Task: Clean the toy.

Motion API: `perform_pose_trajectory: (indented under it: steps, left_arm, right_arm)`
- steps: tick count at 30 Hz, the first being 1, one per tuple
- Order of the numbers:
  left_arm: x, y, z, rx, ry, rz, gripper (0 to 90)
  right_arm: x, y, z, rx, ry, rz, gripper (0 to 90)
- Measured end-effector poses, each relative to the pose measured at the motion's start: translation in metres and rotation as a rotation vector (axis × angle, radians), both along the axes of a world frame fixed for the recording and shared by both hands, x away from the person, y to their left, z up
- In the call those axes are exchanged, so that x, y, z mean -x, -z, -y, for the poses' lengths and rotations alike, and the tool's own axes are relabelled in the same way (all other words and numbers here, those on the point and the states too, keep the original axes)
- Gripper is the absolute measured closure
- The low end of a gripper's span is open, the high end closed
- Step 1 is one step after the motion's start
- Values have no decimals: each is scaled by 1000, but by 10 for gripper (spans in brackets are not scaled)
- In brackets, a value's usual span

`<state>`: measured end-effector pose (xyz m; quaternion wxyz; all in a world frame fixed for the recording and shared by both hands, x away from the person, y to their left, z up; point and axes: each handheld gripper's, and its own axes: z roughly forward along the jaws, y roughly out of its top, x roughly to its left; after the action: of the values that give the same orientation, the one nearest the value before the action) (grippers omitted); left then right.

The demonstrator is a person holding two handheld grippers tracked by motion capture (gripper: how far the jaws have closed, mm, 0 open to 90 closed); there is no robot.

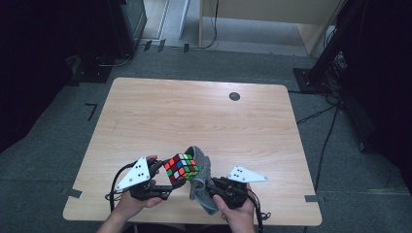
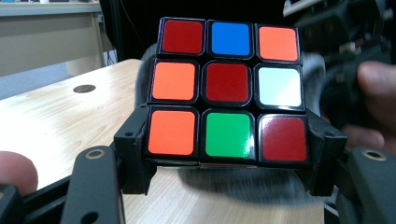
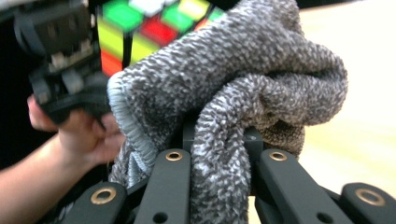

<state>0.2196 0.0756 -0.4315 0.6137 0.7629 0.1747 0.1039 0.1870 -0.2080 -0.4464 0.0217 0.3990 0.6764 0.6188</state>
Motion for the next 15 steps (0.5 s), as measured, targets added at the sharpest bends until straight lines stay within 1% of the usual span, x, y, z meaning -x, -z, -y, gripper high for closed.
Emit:
perform_pose_trajectory:
  steps: [2,5,8,9,10,12,14,15]
  left_arm:
    - [0,0,1,-1,1,-3,341]
    - [0,0,1,0,0,-5,341]
    - [-1,0,-1,10,-4,-12,340]
    - [-1,0,-1,11,-3,-14,340]
    - [-1,0,-2,11,-5,-14,340]
    - [-1,-1,-2,14,-6,-12,341]
    - [-1,-1,-2,15,-4,-10,341]
    - [0,-1,-2,9,-3,-8,341]
  right_arm:
    - [0,-2,4,-13,19,13,800]
    - [1,1,0,-8,5,5,801]
    - [1,8,-10,14,-39,-18,800]
    - [2,11,-16,38,-63,-19,799]
    - [3,12,-20,57,-75,-17,798]
    - [4,11,-23,88,-70,0,798]
    - [3,7,-18,83,-56,13,798]
    - [3,4,-14,71,-38,20,799]
